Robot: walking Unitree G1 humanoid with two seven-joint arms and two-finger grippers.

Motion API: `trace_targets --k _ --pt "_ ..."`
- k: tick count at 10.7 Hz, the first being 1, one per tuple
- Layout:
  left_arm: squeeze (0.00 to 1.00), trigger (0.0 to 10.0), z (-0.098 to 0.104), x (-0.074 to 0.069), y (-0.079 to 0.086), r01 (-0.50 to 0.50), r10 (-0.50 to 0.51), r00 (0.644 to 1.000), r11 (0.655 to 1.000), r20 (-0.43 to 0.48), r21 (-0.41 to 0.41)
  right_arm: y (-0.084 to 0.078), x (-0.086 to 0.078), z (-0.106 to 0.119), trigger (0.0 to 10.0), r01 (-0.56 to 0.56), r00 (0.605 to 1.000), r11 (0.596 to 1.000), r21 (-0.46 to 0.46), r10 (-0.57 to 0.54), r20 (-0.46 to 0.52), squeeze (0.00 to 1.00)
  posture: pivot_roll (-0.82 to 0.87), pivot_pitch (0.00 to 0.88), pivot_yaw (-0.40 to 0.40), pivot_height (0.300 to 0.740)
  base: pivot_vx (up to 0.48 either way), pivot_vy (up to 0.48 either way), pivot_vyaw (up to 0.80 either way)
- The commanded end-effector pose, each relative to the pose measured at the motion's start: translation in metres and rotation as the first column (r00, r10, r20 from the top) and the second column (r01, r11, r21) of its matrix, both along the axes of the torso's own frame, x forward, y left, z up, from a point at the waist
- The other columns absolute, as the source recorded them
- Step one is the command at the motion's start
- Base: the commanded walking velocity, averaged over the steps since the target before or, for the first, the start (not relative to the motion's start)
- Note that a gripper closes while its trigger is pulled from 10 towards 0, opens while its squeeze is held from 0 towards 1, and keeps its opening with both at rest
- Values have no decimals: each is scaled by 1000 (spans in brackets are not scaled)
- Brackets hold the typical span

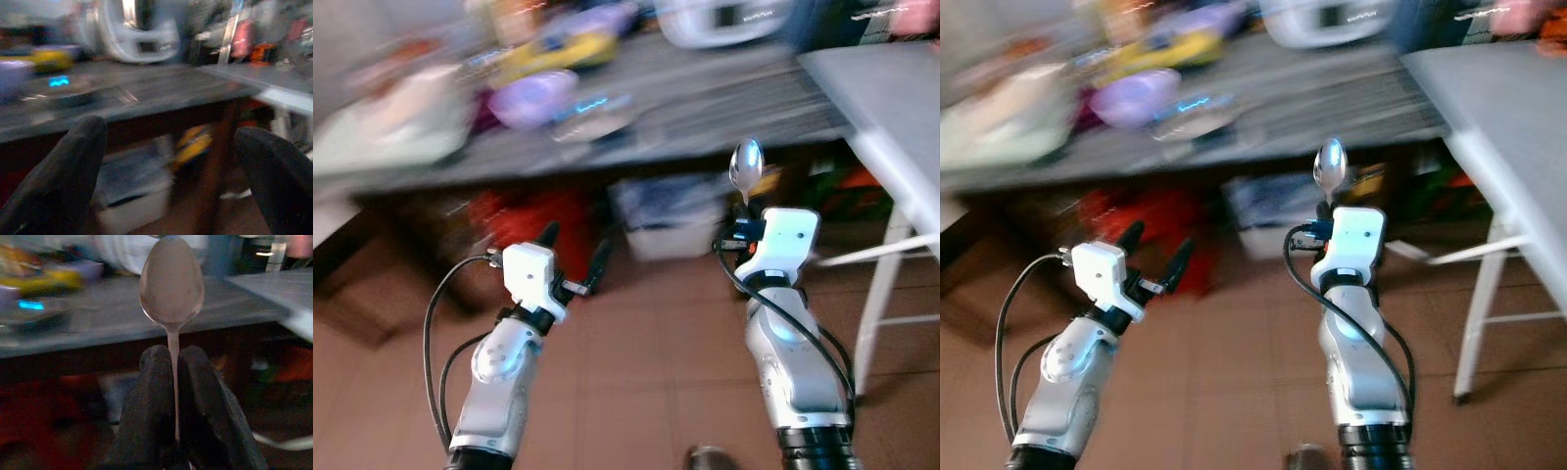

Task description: Setting the table

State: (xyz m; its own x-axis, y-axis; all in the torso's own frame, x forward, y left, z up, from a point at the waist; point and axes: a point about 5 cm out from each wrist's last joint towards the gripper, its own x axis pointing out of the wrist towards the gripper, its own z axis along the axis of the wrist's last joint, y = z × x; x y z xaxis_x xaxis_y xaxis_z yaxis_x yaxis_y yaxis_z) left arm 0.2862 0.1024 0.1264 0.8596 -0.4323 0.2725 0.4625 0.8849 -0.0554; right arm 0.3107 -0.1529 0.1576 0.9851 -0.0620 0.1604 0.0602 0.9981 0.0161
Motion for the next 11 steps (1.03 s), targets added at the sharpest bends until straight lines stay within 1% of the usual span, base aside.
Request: trace_targets --k 1,3,4,5,7,11 --pt "0 10000 -2 0 10 -26 27 1000 999 -2 26 10 0 6 10000 -25 999 1000 17 25 27 0 -96 122 95 740 480 0 0" --pt "0 10000 -2 0 8 -27 28 1000 999 -5 24 9 0 6 10000 -26 999 1000 12 26 28 0 -101 120 92 740 480 0 0" --pt "0 10000 -2 1 7 -28 28 1000 999 -5 23 10 0 8 10000 -36 999 999 -20 37 35 0 -103 121 91 740 480 0 0" --pt "0 10000 -2 1 7 -28 28 1000 999 -5 23 12 0 10 10000 -39 998 998 -51 41 46 0 -104 120 90 740 431 0 800" --pt "0 10000 -2 1 7 -30 30 1000 999 -6 22 11 0 9 10000 -35 998 999 -29 36 44 0 -102 120 90 740 412 0 697" --pt "0 10000 -4 0 5 -25 26 1000 999 -9 21 11 1 9 10000 -32 998 999 -20 33 46 0 -104 120 87 740 398 0 0"
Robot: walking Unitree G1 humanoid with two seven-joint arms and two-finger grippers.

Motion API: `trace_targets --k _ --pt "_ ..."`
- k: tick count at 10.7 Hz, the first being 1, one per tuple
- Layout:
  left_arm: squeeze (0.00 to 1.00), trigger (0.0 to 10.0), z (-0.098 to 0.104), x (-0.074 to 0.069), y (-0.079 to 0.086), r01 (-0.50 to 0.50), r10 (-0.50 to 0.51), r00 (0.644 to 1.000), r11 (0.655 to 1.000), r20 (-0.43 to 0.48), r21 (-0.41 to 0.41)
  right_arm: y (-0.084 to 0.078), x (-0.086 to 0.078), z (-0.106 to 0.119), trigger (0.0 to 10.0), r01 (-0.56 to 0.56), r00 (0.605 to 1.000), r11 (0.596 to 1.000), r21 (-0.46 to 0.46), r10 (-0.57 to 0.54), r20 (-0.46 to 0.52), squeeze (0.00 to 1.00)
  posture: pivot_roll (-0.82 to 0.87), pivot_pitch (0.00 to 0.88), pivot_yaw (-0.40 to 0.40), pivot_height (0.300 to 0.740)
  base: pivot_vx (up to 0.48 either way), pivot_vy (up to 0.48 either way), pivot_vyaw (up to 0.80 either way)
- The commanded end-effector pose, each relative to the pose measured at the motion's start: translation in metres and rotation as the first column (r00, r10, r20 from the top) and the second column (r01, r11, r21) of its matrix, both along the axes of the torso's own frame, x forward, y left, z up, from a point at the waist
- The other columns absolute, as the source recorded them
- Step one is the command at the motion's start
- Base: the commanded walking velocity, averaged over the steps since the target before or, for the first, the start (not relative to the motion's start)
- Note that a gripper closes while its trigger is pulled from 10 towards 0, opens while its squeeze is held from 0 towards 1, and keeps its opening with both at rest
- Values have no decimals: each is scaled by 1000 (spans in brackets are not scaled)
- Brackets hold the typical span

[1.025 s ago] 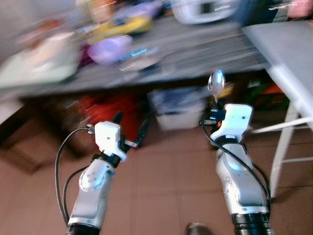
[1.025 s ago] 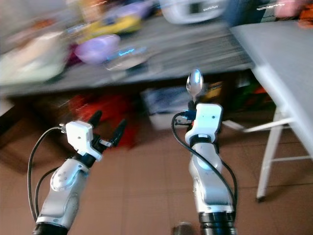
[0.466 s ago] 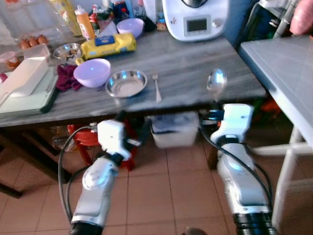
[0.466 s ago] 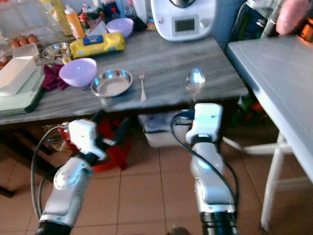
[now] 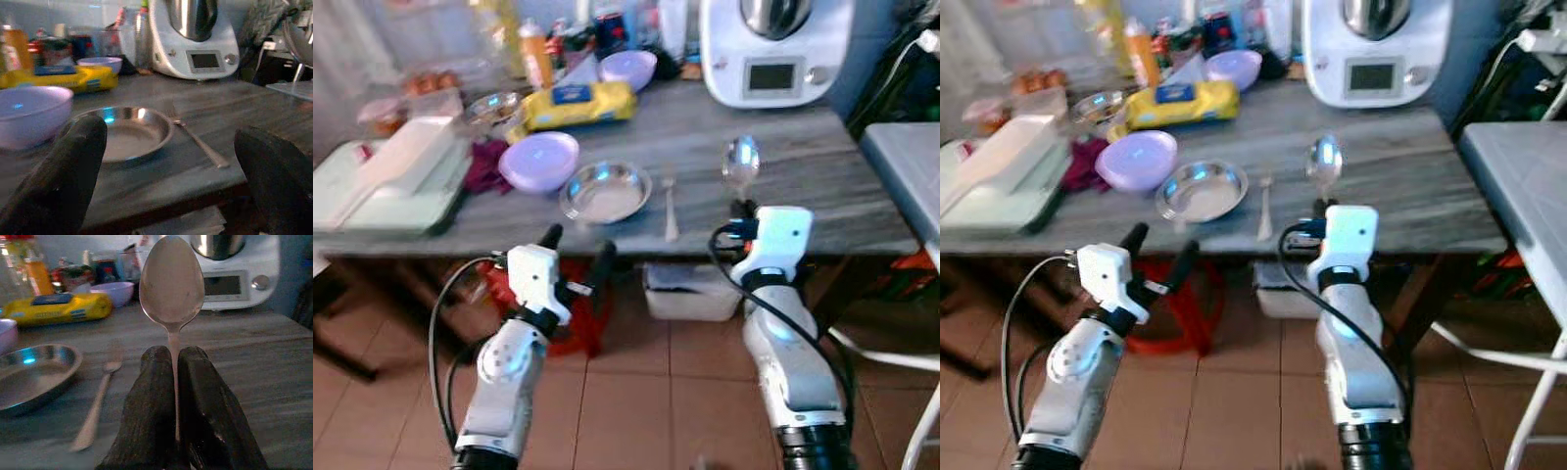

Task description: Setting the table

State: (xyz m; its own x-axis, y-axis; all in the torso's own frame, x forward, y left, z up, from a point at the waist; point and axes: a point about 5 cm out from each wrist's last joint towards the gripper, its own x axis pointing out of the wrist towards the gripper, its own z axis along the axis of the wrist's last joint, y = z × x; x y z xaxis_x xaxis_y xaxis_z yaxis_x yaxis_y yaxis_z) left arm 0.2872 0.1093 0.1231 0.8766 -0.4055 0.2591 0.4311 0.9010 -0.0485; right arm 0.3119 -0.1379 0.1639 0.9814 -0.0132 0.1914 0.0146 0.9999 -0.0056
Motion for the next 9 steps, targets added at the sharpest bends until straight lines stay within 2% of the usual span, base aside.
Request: trace_targets --k 1,3,6,9 --pt "0 10000 -1 -1 -3 11 -11 1000 1000 -2 8 -4 0 4 10000 15 1000 1000 7 -15 17 0 -105 117 85 740 371 0 0" --pt "0 10000 -2 -1 -4 12 -12 1000 1000 -4 12 -5 1 3 10000 18 1000 999 27 -18 11 0 -104 116 83 740 362 0 0" --pt "0 10000 -2 -2 -4 12 -12 1000 1000 -4 6 -4 1 3 10000 10 1000 1000 25 -10 10 0 -102 114 77 740 348 0 -277" --pt "0 10000 -5 -7 2 12 -12 1000 1000 -6 14 -3 0 1 10000 1 1000 1000 23 -1 7 0 -94 117 77 740 0 0 0"
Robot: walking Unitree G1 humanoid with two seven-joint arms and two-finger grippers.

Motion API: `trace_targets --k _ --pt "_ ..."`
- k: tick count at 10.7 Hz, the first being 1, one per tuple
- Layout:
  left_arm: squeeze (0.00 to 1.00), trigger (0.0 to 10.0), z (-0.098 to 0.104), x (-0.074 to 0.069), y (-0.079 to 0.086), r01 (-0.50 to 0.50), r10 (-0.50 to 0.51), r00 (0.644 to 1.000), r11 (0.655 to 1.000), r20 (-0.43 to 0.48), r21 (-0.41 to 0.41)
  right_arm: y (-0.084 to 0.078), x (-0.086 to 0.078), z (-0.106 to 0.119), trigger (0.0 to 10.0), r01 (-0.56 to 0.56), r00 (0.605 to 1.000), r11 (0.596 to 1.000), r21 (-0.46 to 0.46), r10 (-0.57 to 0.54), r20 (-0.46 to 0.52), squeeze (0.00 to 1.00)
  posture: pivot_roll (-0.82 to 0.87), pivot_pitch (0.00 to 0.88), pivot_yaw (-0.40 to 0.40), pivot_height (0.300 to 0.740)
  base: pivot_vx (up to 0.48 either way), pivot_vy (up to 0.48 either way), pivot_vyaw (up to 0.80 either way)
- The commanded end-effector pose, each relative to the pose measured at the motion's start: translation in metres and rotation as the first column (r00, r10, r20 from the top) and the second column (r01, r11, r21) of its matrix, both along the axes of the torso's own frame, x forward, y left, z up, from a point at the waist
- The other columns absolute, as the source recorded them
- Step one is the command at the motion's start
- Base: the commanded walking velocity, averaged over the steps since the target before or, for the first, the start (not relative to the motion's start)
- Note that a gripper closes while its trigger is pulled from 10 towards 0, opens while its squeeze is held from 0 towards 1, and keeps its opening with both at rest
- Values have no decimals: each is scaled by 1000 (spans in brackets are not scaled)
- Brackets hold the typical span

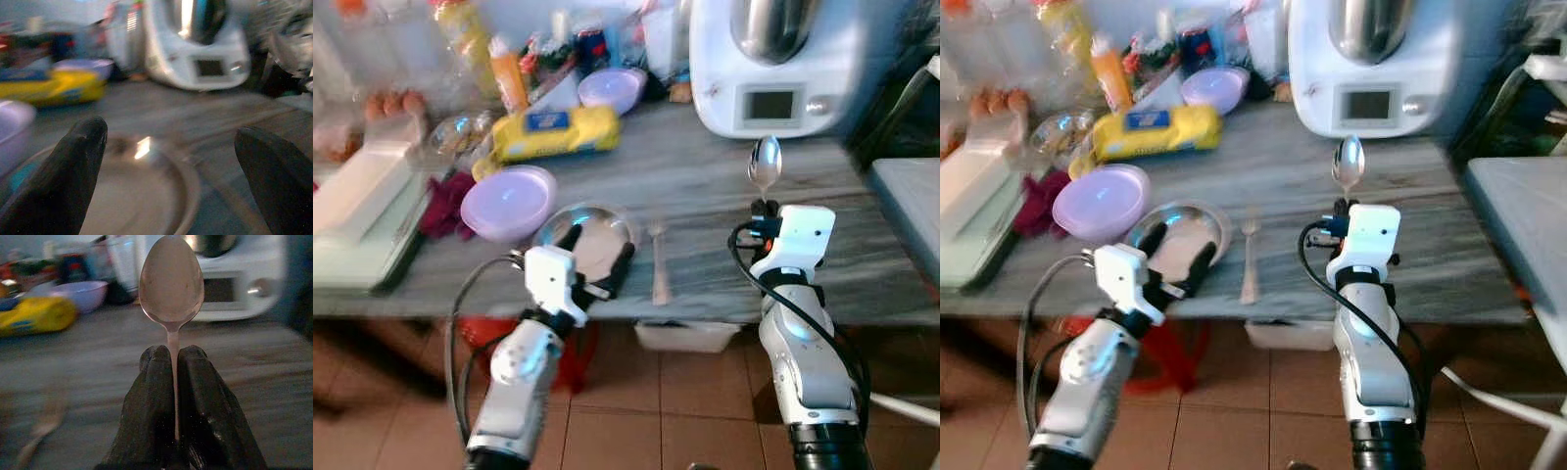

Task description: Setting the table

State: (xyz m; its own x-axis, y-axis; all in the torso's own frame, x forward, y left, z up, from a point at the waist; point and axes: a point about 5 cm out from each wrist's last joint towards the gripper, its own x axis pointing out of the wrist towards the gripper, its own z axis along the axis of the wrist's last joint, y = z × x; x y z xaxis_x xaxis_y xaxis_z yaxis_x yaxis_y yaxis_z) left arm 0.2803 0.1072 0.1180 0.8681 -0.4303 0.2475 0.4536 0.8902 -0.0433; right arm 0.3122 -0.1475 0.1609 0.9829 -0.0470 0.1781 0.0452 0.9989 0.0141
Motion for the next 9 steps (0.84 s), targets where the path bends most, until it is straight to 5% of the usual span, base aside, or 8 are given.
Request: trace_targets --k 1,9 --pt "0 10000 -4 -4 9 -13 13 1000 1000 -12 21 7 -2 2 10000 -26 1000 1000 10 26 12 0 -91 122 78 740 0 0 0" --pt "0 10000 -26 -34 33 69 -59 995 991 -86 118 -7 -9 -26 10000 106 979 980 167 -73 -189 0 -77 192 95 740 0 0 0"
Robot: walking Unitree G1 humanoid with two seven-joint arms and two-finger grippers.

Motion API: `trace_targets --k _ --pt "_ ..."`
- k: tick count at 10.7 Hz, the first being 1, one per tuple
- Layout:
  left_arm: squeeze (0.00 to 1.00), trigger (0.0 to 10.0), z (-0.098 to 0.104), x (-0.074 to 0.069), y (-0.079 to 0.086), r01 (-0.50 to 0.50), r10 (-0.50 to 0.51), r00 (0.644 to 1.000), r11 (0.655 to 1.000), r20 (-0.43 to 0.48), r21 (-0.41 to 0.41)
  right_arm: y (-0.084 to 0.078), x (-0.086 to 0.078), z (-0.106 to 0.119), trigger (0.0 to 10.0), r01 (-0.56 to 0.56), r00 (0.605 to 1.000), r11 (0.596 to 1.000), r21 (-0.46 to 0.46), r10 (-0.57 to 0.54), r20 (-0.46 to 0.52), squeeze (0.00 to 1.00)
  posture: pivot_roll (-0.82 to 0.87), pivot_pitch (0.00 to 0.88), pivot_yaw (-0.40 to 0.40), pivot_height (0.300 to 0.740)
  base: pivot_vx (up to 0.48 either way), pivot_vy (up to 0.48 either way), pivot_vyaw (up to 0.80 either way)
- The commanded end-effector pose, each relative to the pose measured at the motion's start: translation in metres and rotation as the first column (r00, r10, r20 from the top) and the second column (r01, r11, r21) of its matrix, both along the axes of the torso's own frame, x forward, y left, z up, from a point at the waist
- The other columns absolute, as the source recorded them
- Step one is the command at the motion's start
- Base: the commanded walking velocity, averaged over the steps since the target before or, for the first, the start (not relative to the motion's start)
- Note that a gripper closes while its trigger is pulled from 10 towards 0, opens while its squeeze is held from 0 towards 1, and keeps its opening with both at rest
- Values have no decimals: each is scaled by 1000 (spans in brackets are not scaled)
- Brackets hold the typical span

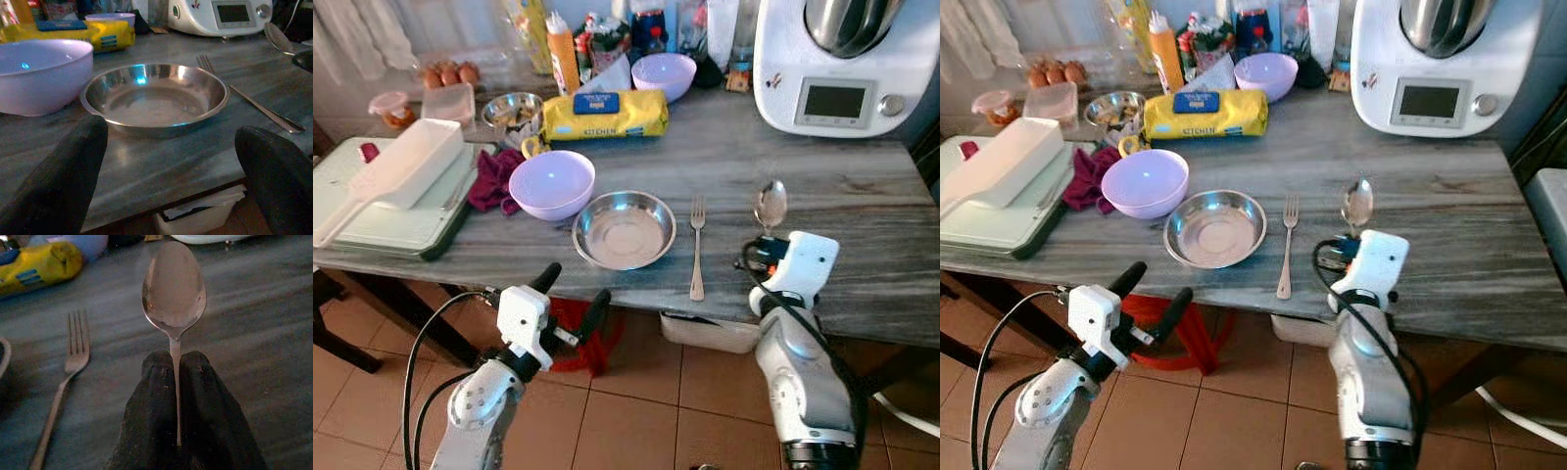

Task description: Setting the table

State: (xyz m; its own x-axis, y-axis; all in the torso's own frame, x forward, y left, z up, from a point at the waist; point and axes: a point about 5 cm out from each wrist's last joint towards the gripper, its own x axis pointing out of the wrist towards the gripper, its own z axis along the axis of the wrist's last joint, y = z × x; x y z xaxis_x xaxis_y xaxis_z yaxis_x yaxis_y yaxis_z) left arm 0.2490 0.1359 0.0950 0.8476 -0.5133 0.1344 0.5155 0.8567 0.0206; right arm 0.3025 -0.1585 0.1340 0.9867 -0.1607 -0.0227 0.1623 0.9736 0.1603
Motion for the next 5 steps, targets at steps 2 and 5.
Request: trace_targets --k 2,5 --pt "0 10000 -9 -4 4 5 -5 1000 1000 -29 4 6 7 0 10000 -25 999 999 30 26 -44 0 -85 198 89 740 0 0 0" --pt "0 10000 -10 -3 3 12 -12 999 1000 -31 0 25 15 -2 10000 -77 992 991 112 87 -87 0 -82 192 87 740 0 0 0"
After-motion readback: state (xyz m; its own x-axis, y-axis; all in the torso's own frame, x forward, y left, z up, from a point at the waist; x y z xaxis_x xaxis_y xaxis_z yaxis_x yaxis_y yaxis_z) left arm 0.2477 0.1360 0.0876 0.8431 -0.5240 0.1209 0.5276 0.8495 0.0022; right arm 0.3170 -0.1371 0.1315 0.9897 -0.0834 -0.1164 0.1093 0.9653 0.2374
